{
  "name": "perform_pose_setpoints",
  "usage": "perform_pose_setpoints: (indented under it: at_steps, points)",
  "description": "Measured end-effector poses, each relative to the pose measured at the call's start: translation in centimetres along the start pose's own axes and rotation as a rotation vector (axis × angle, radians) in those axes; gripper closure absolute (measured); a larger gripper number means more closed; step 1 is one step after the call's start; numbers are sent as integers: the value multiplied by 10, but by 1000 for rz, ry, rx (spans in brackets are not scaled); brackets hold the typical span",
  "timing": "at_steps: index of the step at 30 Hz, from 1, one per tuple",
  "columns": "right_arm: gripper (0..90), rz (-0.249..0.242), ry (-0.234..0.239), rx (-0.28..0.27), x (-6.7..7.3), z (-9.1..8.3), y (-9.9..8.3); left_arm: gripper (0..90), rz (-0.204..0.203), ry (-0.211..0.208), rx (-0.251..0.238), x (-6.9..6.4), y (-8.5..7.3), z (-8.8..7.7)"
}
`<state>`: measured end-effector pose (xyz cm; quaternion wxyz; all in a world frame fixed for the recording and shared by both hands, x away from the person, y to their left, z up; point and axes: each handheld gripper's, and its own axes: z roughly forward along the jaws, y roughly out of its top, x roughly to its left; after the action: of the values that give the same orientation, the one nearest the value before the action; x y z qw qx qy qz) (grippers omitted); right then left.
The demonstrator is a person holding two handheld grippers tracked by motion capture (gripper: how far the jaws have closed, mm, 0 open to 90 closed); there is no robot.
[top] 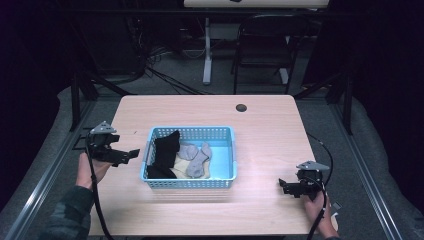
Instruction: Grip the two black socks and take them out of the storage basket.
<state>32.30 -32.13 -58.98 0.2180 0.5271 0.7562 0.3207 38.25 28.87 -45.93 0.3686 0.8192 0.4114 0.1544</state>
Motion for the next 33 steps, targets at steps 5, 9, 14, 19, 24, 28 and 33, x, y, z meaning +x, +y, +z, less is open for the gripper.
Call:
perform_pose_setpoints:
  at_steps: [5, 9, 14, 19, 24, 28, 33]
  points:
    - [0, 0, -1, 0, 0, 0, 0, 0, 35, -19, 5, -7, 17, 7]
    - [0, 0, 0, 0, 0, 0, 0, 0, 55, -37, 20, -10, 36, 20]
    - [0, -2, 3, 3, 0, 0, 0, 0, 62, -66, 30, -14, 48, 32]
    - [0, -3, 4, 3, 0, 0, 0, 0, 91, -102, 67, -19, 61, 49]
    - [0, -3, 4, 3, 0, 0, 0, 31, 112, -115, 119, -22, 67, 67]
    - [0, -3, 3, 3, 0, 0, 0, 117, 140, -137, 160, -25, 69, 78]
    - [0, -3, 4, 4, 0, 0, 0, 214, 159, -123, 209, -26, 68, 87]
